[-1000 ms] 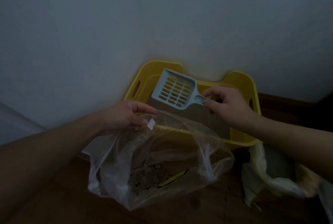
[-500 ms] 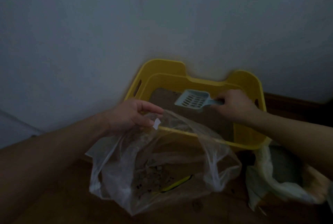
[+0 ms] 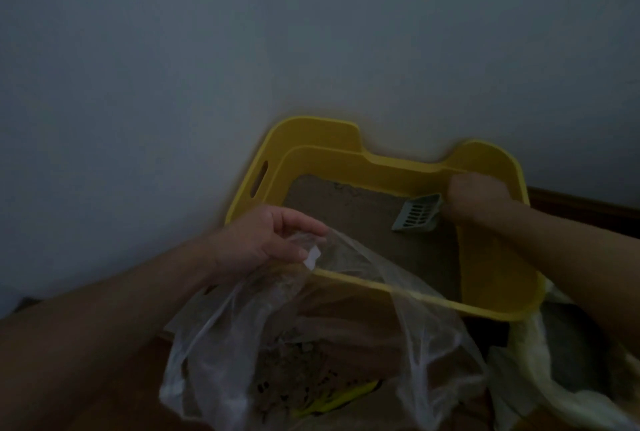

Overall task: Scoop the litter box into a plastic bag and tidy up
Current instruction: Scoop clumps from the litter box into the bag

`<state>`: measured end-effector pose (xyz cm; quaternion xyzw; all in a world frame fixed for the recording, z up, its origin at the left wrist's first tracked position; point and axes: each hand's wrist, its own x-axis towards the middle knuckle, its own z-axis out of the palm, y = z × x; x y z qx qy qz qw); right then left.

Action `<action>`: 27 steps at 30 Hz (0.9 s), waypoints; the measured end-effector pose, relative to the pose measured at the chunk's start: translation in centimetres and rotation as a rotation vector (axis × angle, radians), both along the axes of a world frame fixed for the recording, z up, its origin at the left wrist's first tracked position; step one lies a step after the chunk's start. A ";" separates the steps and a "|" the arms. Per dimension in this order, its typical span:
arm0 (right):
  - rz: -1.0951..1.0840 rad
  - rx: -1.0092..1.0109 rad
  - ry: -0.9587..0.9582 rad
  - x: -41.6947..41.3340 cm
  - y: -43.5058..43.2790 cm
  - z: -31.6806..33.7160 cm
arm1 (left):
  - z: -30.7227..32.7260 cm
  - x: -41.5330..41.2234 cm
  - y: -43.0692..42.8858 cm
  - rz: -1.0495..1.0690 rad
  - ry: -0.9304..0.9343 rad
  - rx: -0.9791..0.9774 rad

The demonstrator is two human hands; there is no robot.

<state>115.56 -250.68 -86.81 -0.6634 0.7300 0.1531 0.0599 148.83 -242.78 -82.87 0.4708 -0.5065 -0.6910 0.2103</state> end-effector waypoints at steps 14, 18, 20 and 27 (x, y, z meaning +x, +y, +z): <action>0.126 -0.016 -0.157 7.0 -3.5 -2.4 | -1.3 0.3 0.0 0.027 0.054 -0.001; 0.123 -0.018 -0.205 8.3 -4.5 -3.3 | -1.7 0.3 0.2 0.025 0.055 -0.018; 0.117 -0.017 -0.233 9.0 -5.0 -3.8 | -1.7 0.3 0.3 0.018 0.057 -0.010; 0.101 -0.020 -0.307 11.5 -6.6 -6.0 | -1.7 0.4 0.3 -0.024 0.012 -0.015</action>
